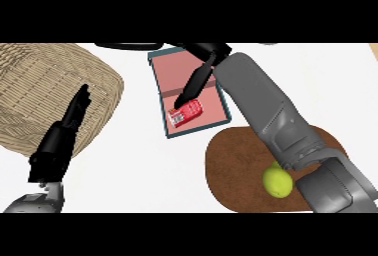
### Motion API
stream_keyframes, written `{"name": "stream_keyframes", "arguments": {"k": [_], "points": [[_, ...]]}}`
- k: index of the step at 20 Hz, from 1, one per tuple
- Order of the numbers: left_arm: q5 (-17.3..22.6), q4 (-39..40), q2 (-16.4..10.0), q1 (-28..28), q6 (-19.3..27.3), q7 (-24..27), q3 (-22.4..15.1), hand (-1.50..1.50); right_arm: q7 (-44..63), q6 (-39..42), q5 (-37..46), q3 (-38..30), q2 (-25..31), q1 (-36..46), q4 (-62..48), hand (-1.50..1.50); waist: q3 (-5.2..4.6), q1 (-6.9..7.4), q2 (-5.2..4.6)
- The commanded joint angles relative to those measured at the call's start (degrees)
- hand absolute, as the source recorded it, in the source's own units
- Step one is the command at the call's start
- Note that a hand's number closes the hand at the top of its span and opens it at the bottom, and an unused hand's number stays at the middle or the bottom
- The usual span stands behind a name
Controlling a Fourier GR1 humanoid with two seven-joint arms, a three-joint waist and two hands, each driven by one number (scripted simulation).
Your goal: Pick the can from the cutting board and place it in the cardboard box
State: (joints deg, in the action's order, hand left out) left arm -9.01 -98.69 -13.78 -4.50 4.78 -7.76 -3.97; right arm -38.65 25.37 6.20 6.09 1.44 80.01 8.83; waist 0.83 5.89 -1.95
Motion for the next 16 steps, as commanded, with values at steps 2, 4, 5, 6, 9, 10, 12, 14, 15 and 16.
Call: {"name": "stream_keyframes", "arguments": {"k": [2,4,5,6,9,10,12,14,15,16], "points": [[-0.84,4.13,1.4,3.14,0.71,-0.18,-0.83,0.0,3.43,5.07,-5.92,-6.49,5.89,2.68,-3.2,-1.5,-0.91,0.37,-1.21],[-0.86,3.55,1.18,2.45,-0.02,-1.28,-1.41,0.0,4.25,3.15,-6.14,-7.04,8.01,2.31,-3.97,-1.5,-0.89,0.81,-1.72],[0.38,2.68,0.08,0.76,-0.74,-2.21,0.27,0.0,5.56,3.35,-6.95,-7.95,9.55,3.23,-4.41,-1.5,-0.88,1.18,-1.91],[-0.66,3.11,1.27,1.18,0.17,-2.0,-0.97,0.0,6.14,3.15,-6.99,-8.06,10.46,3.37,-4.71,-1.5,-0.88,1.21,-2.14],[-0.64,2.33,1.0,0.52,-0.39,-1.74,-1.25,0.0,5.57,6.55,-8.29,-9.43,14.18,2.77,-4.93,-1.5,-0.81,1.99,-3.17],[-0.93,1.56,1.89,1.22,-0.16,-1.9,-2.44,0.0,6.65,5.74,-8.88,-10.09,14.68,3.25,-5.35,-1.5,-0.81,2.7,-3.22],[-0.87,1.24,0.92,1.66,-0.66,-1.62,-1.84,0.0,6.37,7.42,-8.4,-9.67,17.23,2.57,-5.17,-1.5,-0.77,3.13,-3.54],[-0.27,0.39,1.15,0.91,-1.04,-2.36,-2.04,0.0,6.25,8.15,-8.54,-9.87,18.5,2.86,-4.67,-1.5,-0.71,3.67,-3.88],[-0.69,1.18,1.15,0.41,-0.67,-1.79,-1.79,0.0,6.4,9.1,-8.83,-10.16,19.05,3.14,-4.5,-1.5,-0.73,3.5,-4.11],[-0.37,0.13,0.94,0.33,-1.11,-2.64,-1.91,0.0,5.79,10.4,-7.8,-9.16,20.23,2.21,-4.12,-1.5,-0.64,3.61,-4.07]]}}
